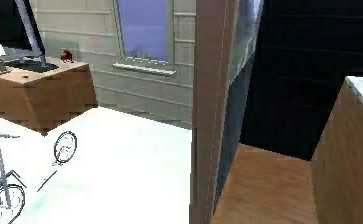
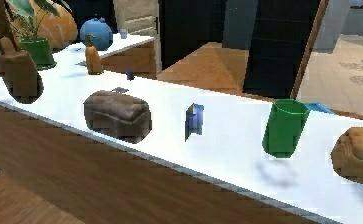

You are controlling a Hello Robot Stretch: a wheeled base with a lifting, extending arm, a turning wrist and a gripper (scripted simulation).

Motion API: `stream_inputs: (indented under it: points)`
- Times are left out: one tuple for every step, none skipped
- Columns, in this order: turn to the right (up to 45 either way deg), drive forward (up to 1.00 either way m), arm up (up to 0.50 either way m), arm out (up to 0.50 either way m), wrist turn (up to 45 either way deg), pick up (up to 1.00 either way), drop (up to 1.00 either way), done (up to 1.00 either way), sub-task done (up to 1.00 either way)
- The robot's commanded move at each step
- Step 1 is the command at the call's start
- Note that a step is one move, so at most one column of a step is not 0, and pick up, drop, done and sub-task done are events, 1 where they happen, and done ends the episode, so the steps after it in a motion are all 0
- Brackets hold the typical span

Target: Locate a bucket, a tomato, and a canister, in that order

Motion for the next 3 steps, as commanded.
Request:
stream_inputs:
  points:
    - [33.0, 0.0, 0.0, 0.0, 0.0, 0.0, 0.0, 0.0, 0.0]
    - [0.0, 0.45, 0.0, 0.0, 0.0, 0.0, 0.0, 0.0, 0.0]
    - [21.0, 0.0, 0.0, 0.0, 0.0, 0.0, 0.0, 0.0, 0.0]
